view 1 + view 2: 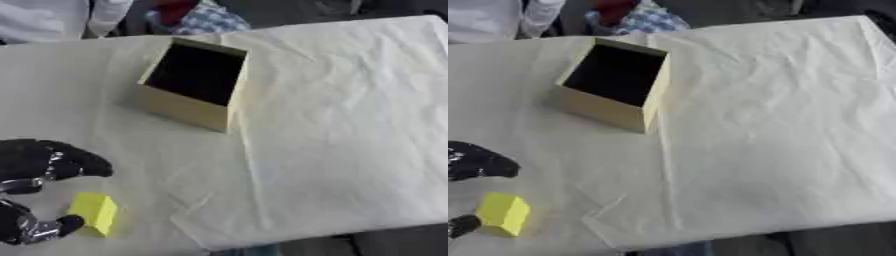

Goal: Pick up objects on the table and place them in the box.

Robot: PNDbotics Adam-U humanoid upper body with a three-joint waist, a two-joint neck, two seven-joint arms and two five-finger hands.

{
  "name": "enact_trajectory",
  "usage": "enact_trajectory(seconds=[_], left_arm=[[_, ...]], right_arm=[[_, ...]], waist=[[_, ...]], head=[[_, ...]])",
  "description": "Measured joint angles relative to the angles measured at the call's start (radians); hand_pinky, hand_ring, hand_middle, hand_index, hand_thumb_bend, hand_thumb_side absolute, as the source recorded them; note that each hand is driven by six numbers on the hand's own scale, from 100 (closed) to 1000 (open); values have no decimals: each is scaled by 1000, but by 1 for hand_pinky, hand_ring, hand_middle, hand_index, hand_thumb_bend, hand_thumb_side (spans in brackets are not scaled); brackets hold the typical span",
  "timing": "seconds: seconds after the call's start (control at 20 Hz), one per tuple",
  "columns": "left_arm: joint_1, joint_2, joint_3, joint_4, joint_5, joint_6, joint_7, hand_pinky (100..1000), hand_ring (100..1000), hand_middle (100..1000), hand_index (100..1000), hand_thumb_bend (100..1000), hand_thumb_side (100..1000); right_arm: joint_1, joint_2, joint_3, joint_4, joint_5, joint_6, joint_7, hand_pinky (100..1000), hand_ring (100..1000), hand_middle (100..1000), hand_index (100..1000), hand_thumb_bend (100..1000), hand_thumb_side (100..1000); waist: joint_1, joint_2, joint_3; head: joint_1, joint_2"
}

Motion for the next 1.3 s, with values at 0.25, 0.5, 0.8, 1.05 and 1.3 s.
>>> enact_trajectory(seconds=[0.25, 0.5, 0.8, 1.05, 1.3], left_arm=[[9, -4, -9, 0, -50, 13, 2, 890, 921, 907, 999, 321, 1000], [13, -8, -14, 0, -98, 27, 6, 890, 920, 889, 977, 423, 1000], [17, -8, -19, 0, -174, 23, 34, 905, 927, 888, 962, 461, 1000], [17, -9, -20, 0, -231, 23, 60, 915, 937, 902, 982, 468, 1000], [17, -18, -26, 0, -264, 43, 72, 914, 939, 914, 997, 375, 960]], right_arm=[[-2, 0, 0, 0, -3, 0, 2, 596, 661, 511, 692, 100, 894], [-2, 0, 0, 0, -5, 1, 3, 596, 661, 511, 692, 100, 891], [-3, 0, 0, 0, -6, 1, 4, 596, 661, 511, 692, 100, 894], [-3, 0, 3, 0, -7, 0, 7, 596, 661, 510, 691, 100, 896], [-4, 0, 6, 0, -7, -1, 9, 595, 660, 509, 691, 100, 899]], waist=[[0, 1, -1], [0, 4, -3], [2, 6, -4], [3, 6, -5], [5, 8, -6]], head=[[0, 0], [-1, 0], [-7, 0], [-15, 0], [-18, 0]])
